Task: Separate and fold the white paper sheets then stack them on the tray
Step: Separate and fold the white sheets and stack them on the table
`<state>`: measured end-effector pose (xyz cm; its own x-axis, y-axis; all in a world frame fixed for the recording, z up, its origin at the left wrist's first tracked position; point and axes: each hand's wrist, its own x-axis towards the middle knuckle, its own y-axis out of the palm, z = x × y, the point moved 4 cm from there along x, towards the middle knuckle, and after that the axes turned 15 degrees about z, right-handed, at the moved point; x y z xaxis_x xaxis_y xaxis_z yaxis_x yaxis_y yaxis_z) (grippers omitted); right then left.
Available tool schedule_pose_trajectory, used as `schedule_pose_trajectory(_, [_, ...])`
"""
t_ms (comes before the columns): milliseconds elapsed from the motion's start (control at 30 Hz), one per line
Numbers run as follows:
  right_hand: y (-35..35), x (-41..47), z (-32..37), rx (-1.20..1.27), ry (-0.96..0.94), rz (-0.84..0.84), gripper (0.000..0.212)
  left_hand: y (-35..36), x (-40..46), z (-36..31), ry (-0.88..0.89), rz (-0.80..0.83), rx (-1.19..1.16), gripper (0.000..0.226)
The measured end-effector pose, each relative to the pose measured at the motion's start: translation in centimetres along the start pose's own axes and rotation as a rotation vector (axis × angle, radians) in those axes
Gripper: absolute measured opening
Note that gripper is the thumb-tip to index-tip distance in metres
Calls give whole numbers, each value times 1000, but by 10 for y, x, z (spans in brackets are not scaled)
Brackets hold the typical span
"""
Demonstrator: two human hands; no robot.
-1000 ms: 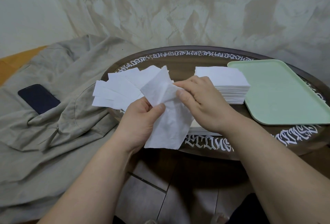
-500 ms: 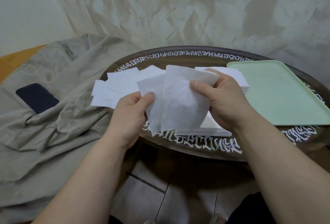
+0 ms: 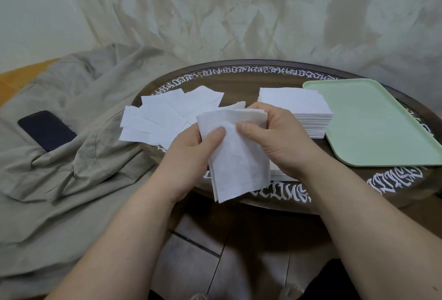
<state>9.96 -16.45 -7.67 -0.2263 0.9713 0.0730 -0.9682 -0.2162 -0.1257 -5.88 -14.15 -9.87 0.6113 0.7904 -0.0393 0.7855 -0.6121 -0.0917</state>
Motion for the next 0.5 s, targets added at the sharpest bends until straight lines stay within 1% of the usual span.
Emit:
schedule_pose_trajectory(67, [2,-1,2,-71,-1,18,20,0,0,0,17,36,33,34])
schedule_pose_trajectory(133, [3,-1,3,-128,-5,35,16,-2,-1,0,21,34,48,36])
schedule_pose_trajectory(200, [3,-1,4,-160,-9,46,15,-4,-3,-1,20,0,60,32])
schedule_pose_trajectory(267, [3,-1,4,-175,-14,38,17,-7,-3,-2,22,-50,43,23])
schedule_pose_trajectory(333, [1,-1,2,-143,-22,12,18,-8,-2,-3,40,-81,-113,11])
schedule_pose_trajectory(367, [0,-1,1,-117,-22,-5,17,-8,-1,-4,53,-85,-209,12])
schedule_pose_trajectory(433, [-4,0,-3,-62,-27,-36,16,-7,0,-6,64,-86,-337,25])
schedule_pose_trajectory(500, [-6,1,-4,-31,-40,-50,16,-5,0,-7,71,-78,-368,32])
